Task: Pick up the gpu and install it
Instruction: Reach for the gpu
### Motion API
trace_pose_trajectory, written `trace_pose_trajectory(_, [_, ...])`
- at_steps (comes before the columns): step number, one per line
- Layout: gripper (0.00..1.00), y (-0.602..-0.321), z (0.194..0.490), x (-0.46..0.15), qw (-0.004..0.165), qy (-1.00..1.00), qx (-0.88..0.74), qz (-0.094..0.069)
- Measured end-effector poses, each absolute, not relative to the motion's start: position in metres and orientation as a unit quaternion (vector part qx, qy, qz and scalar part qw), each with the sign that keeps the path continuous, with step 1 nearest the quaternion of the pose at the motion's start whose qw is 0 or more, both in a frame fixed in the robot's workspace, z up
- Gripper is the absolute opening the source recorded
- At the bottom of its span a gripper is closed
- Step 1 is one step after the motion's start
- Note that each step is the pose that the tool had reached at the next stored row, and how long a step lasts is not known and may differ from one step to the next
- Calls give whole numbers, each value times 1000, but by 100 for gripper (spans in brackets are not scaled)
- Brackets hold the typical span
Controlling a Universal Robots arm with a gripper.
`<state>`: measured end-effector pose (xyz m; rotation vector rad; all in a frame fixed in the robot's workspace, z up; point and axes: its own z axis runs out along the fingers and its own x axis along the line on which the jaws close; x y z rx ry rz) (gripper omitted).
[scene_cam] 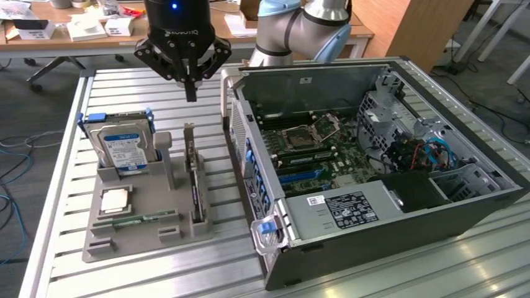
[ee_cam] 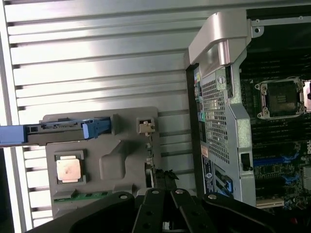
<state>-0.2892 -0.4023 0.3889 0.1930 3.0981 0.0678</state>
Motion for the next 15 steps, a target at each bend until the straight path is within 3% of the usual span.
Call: trace_pose_trajectory(15, [11,-433,389,-295,18,998,62,22])
